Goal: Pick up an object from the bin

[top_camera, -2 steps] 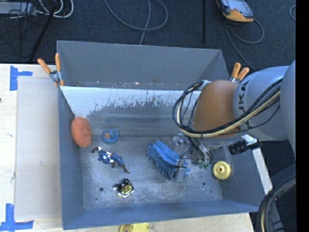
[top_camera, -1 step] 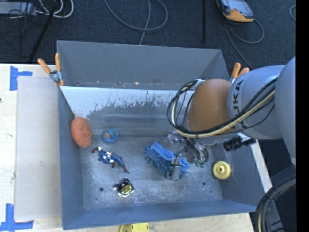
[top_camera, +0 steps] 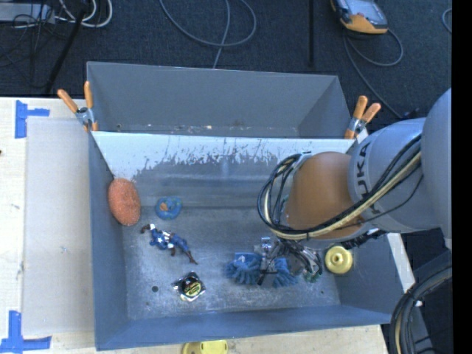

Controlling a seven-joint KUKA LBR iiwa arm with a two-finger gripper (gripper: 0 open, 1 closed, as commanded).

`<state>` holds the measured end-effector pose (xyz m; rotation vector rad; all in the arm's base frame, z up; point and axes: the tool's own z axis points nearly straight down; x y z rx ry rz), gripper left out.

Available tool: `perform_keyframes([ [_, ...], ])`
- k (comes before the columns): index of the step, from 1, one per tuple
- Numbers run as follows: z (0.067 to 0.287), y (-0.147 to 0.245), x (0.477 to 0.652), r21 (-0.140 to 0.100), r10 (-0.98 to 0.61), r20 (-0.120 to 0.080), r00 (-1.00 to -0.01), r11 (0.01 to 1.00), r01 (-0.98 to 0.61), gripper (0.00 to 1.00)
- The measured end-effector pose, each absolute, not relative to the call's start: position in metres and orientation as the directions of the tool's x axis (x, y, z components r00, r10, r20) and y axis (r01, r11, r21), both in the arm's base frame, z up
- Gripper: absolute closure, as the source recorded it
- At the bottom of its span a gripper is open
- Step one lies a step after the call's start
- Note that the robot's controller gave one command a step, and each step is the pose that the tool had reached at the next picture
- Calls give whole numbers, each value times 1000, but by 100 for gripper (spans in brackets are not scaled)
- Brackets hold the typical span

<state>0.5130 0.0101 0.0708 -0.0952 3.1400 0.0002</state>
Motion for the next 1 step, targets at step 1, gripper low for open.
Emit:
perform_keyframes([
  [1,71,10,513,0,-61,0,-998,998,-61,100],
])
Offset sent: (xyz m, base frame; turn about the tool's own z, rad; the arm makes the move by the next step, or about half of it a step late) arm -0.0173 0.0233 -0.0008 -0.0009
